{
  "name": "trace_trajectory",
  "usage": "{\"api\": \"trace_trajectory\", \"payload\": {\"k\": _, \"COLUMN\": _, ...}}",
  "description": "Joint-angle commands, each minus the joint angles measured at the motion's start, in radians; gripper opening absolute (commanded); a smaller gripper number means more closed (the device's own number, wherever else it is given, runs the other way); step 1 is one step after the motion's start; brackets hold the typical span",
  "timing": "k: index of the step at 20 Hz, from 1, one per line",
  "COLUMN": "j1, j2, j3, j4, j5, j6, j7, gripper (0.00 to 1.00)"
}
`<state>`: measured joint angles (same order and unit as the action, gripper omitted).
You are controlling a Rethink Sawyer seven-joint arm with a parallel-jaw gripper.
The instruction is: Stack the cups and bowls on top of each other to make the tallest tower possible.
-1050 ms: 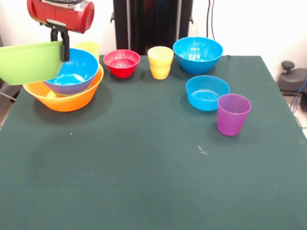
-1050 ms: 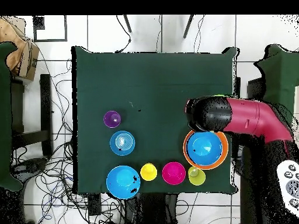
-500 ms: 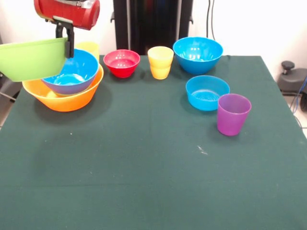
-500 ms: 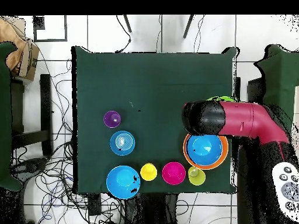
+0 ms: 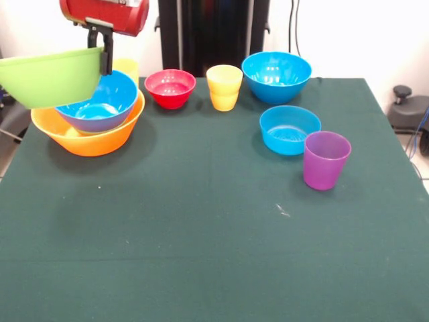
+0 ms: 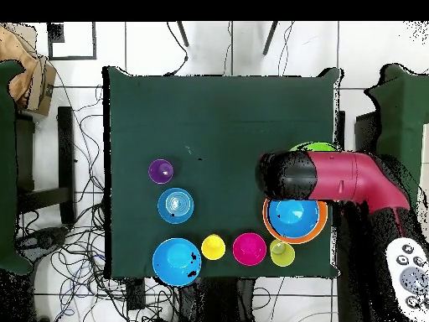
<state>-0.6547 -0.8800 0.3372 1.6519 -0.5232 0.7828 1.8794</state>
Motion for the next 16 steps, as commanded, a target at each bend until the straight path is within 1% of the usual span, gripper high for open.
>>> {"api": "trace_trajectory", "payload": {"k": 1, "j1": -0.004, "j2": -0.02, "j3": 0.071, "j4": 0.093, "j5": -0.072, "j6": -0.063, "j7": -0.197, "gripper": 0.0}}
{"api": "trace_trajectory", "payload": {"k": 6, "j1": -0.005, "j2": -0.032, "j3": 0.074, "j4": 0.108, "j5": -0.078, "j6": -0.072, "j7": -0.186, "gripper": 0.0}}
{"api": "trace_trajectory", "payload": {"k": 16, "j1": -0.015, "j2": -0.032, "j3": 0.08, "j4": 0.135, "j5": -0.091, "j6": -0.109, "j7": -0.169, "gripper": 0.0}}
